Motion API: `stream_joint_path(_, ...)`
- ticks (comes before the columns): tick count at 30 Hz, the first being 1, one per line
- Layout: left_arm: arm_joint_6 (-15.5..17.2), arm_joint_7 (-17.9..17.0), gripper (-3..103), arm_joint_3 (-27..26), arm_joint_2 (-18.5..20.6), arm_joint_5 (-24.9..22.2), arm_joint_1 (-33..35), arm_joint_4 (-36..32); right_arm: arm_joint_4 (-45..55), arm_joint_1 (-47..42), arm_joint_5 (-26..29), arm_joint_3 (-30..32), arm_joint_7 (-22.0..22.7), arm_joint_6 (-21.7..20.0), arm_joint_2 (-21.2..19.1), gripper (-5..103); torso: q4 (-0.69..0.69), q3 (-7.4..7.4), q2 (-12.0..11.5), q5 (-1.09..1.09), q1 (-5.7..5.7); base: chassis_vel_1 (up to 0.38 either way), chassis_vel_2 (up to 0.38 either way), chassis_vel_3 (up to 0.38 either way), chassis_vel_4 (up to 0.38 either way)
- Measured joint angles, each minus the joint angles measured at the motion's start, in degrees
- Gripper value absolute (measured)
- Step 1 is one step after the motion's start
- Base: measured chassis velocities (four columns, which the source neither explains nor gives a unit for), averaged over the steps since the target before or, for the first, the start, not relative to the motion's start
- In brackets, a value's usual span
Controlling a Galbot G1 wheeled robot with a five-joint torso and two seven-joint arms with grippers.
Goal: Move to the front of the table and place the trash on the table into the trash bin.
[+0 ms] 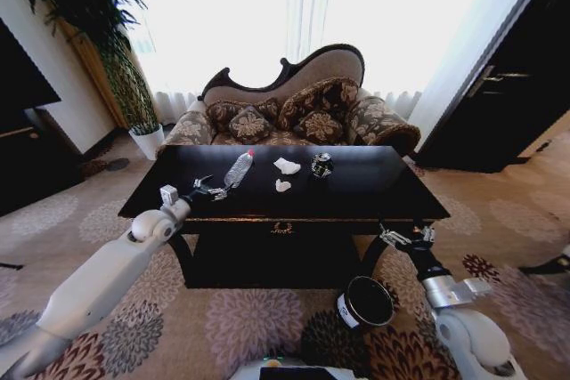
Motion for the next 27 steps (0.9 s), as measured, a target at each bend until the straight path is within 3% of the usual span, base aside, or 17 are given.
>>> stream_joint_path(11, -1.14, 1.56, 99, 3.98, -4.52, 0.26, -5.60, 5.45, 1.79, -0.57, 0.11, 0.41, 0.53, -1.05, -0.27, 100, -0.01, 0.00, 0.00, -0.01, 0.00, 0.000, 0.000, 0.000, 0.000)
stream_joint_path(21, -1.78, 2.45, 98, 6.30, -6.00, 0.38, -8.82, 8.83, 2.12, -0.91, 0.38, 0.71, 0.53, -1.08, 0.31, 100, -0.01, 0.00, 0.00, 0.00, 0.00, 0.000, 0.000, 0.000, 0.000)
stream_joint_path(23, -1.95, 2.45, 91, 6.39, -6.21, 0.38, -9.12, 9.14, 2.21, -0.91, 0.38, 0.72, 0.53, -1.08, 0.34, 100, -0.01, 0.00, 0.00, -0.01, 0.00, 0.000, 0.000, 0.000, 0.000)
stream_joint_path(25, -2.00, 2.40, 91, 6.40, -6.27, 0.39, -9.17, 9.16, 2.26, -0.92, 0.38, 0.74, 0.53, -1.08, 0.34, 100, -0.01, 0.00, 0.00, -0.01, 0.00, 0.000, 0.000, 0.000, 0.000)
stream_joint_path(27, -2.02, 2.16, 80, 6.40, -6.31, 0.56, -9.07, 9.12, 2.27, -0.92, 0.41, 0.77, 0.53, -1.08, 0.26, 100, -0.01, 0.00, 0.01, 0.00, 0.00, 0.000, 0.000, 0.000, 0.000)
